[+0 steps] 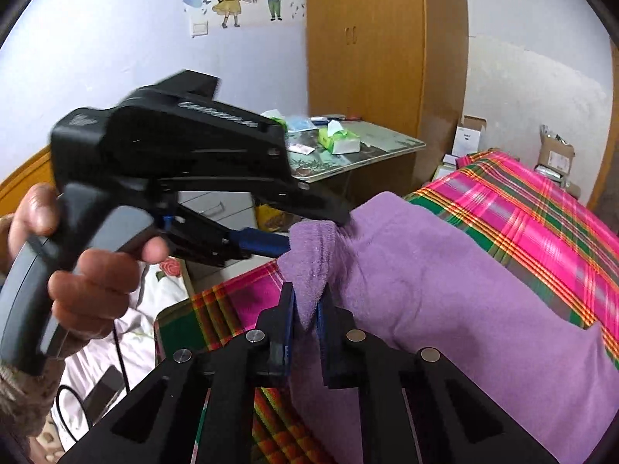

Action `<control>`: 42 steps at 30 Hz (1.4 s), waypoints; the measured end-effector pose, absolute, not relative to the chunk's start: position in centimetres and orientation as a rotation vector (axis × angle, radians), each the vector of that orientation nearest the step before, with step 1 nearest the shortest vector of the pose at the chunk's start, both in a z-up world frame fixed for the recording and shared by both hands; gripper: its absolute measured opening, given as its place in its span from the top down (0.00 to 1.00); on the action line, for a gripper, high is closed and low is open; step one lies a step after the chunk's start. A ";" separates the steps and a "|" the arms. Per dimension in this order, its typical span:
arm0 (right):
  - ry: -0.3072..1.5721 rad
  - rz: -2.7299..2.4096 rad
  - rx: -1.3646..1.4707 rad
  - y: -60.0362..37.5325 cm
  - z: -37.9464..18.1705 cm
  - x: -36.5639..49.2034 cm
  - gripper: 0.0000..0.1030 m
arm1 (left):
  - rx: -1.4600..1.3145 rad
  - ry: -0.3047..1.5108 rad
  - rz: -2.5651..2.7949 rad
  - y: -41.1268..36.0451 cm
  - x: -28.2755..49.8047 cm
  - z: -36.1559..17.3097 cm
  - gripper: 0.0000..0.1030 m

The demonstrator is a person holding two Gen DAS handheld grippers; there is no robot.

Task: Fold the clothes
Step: 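Grasp the ribbed hem end of the purple sweatshirt with both grippers, then lift the ribbed hem with both grippers and fold it over the sweatshirt body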

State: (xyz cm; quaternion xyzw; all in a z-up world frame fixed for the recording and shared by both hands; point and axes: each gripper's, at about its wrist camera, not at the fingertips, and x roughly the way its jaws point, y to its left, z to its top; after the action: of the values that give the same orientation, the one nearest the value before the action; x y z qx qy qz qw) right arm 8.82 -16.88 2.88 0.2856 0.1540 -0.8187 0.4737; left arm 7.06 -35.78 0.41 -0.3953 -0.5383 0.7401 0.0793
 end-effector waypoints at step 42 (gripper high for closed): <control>0.343 -1.980 0.795 -19.5 1.9 7.5 0.91 | -1.305 -1.328 2.367 -35.0 2.5 1.4 0.86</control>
State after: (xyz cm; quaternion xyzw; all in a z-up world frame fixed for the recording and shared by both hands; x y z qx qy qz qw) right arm 7.52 -19.45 1.86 0.3247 0.1398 -0.8083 0.4709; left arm 2.46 -35.03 1.43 -0.4323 -0.4400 0.7844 0.0648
